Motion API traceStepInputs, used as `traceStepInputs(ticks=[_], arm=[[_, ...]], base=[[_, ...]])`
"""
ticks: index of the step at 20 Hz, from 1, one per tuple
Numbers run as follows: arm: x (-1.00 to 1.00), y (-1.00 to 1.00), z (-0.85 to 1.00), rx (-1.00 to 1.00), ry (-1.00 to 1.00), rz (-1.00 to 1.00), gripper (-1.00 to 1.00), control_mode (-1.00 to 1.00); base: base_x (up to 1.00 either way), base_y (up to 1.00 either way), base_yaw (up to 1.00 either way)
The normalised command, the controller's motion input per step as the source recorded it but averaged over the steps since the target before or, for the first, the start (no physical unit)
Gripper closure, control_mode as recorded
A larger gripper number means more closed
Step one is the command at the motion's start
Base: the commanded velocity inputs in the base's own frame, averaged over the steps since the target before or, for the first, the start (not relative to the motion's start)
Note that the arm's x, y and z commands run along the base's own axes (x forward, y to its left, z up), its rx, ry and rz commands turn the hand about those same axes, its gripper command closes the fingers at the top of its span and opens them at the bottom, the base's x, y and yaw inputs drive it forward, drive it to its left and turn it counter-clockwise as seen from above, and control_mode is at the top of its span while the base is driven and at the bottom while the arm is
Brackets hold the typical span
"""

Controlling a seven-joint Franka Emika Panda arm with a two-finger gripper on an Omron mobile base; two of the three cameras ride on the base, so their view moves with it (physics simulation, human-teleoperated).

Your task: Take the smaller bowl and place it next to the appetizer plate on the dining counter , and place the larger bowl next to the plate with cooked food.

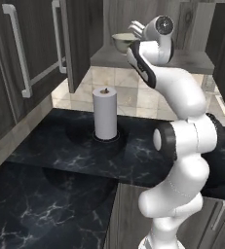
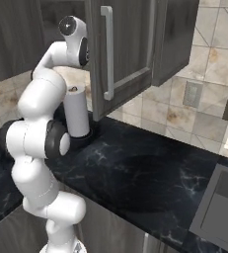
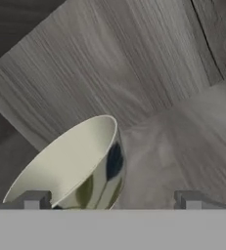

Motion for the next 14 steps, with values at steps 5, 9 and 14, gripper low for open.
traceStepInputs(ticks=[5,9,14], arm=[[0.53,0.10,-0.05,0.00,0.27,0.01,-1.00,-1.00],[0.54,0.16,-0.03,0.00,0.27,0.00,-1.00,-1.00],[0.43,0.05,-0.08,0.00,0.18,0.00,-1.00,-1.00]], base=[[0.00,0.00,0.00],[0.00,0.00,0.00],[0.00,0.00,0.00]])
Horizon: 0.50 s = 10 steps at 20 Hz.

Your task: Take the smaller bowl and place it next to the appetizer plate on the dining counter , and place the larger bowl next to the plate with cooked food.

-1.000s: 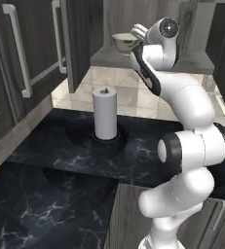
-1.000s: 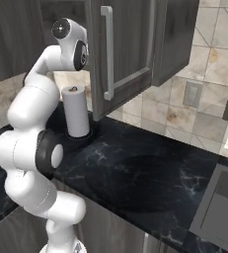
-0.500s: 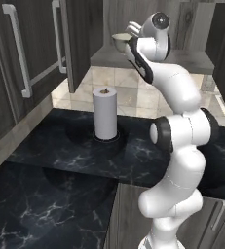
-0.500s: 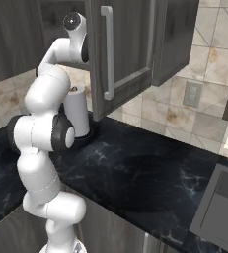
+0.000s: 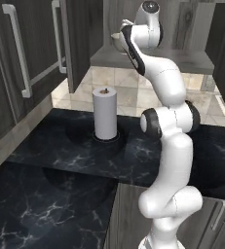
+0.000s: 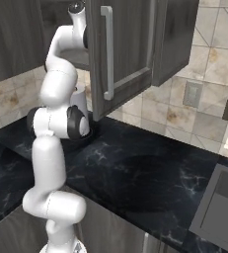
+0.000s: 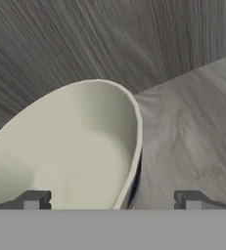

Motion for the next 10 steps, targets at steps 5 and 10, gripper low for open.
traceStepInputs(ticks=[5,10], arm=[[0.40,0.00,-0.06,0.00,-0.01,-0.04,-1.00,-1.00],[0.21,0.00,-0.46,0.03,0.00,-0.21,1.00,-1.00]], base=[[0.00,0.00,0.00],[0.00,0.00,0.00]])
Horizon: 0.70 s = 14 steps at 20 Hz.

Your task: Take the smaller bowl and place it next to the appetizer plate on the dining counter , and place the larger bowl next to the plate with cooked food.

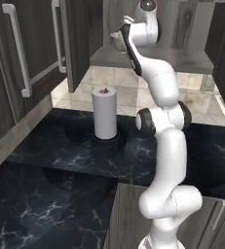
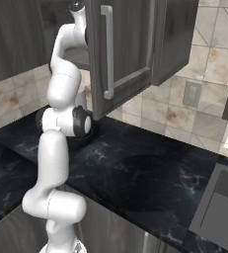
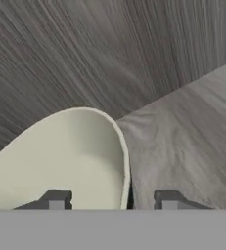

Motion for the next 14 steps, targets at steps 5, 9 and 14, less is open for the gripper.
traceStepInputs(ticks=[5,9,14], arm=[[-0.01,0.00,-0.89,0.14,0.00,-0.31,1.00,-1.00],[-0.33,0.00,-0.86,0.27,-0.21,-0.20,1.00,-1.00],[-0.49,0.00,-0.34,0.31,-0.53,-0.05,1.00,-1.00]], base=[[0.00,0.00,0.00],[0.00,0.00,0.00],[0.00,0.00,0.00]])
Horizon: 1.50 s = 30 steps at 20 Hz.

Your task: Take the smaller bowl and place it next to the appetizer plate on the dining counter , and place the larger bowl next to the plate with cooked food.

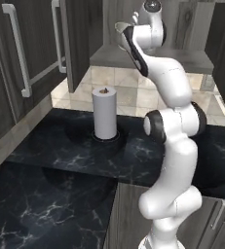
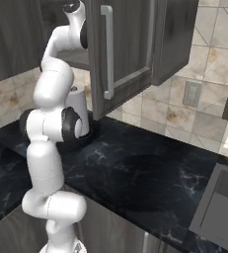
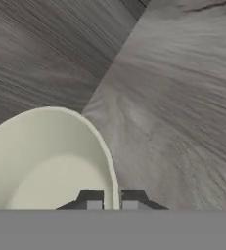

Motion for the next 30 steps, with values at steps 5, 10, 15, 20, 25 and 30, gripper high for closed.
traceStepInputs(ticks=[5,10,15,20,25,30], arm=[[-0.86,-0.02,0.00,0.35,-0.93,0.00,1.00,-1.00],[-1.00,0.00,-0.06,0.33,-1.00,0.00,1.00,-1.00],[-1.00,-0.01,-0.22,0.20,-0.50,-0.01,1.00,-1.00],[-1.00,-0.01,-0.31,0.05,-0.03,-0.01,1.00,-1.00],[-1.00,0.00,-0.41,0.00,0.35,0.00,1.00,-1.00],[-1.00,0.00,-0.45,-0.07,0.45,0.00,1.00,-1.00]], base=[[0.00,0.00,0.00],[0.00,0.00,0.00],[0.00,0.00,0.00],[0.00,0.00,0.00],[0.00,0.00,0.00],[0.00,0.00,0.00]])
